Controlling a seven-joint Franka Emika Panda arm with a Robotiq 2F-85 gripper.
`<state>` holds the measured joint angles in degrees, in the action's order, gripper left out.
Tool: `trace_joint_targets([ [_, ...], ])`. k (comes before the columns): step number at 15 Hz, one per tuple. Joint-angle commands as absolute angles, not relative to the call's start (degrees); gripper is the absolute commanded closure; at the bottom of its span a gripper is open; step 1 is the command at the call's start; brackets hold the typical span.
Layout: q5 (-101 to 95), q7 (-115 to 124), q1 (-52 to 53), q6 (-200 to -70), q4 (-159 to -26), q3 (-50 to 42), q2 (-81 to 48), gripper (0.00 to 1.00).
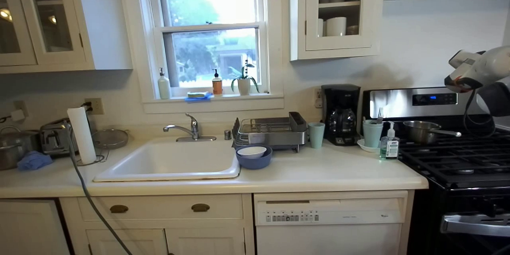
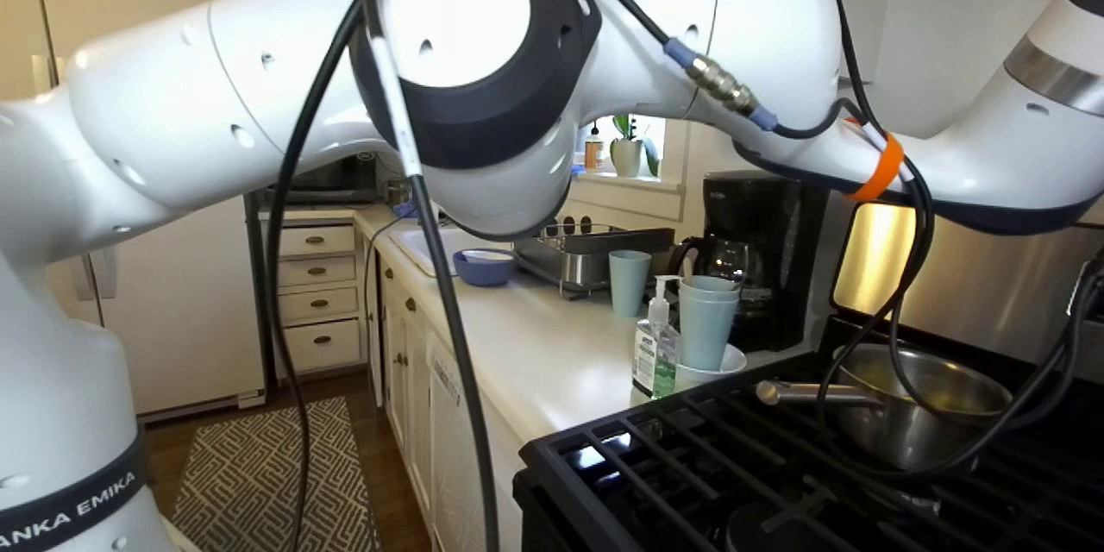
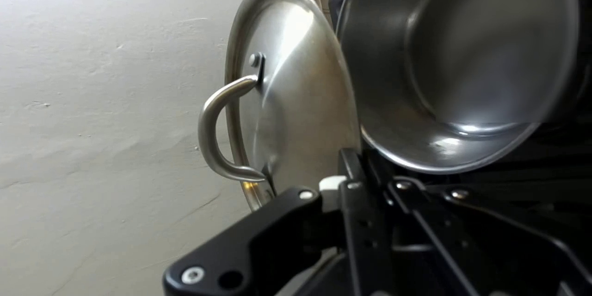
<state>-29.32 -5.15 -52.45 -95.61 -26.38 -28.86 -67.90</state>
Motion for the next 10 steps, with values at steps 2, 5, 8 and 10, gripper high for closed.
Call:
trace_joint_targets([
  [2, -28.48, -7.32, -54.6, -96.1, -23.98, -26.84, -69.31, 0.98],
  [5, -28.74, -6.48, -55.31, -95.84, -23.82, -26.83, -69.65, 0.98],
  [8, -28.43, -4.91, -56.19, -95.74, -23.76, -26.75, -69.72, 0.98],
  [10, -27.89, -3.61, -56.77, -95.8, -23.74, -26.37, -69.89, 0.98],
])
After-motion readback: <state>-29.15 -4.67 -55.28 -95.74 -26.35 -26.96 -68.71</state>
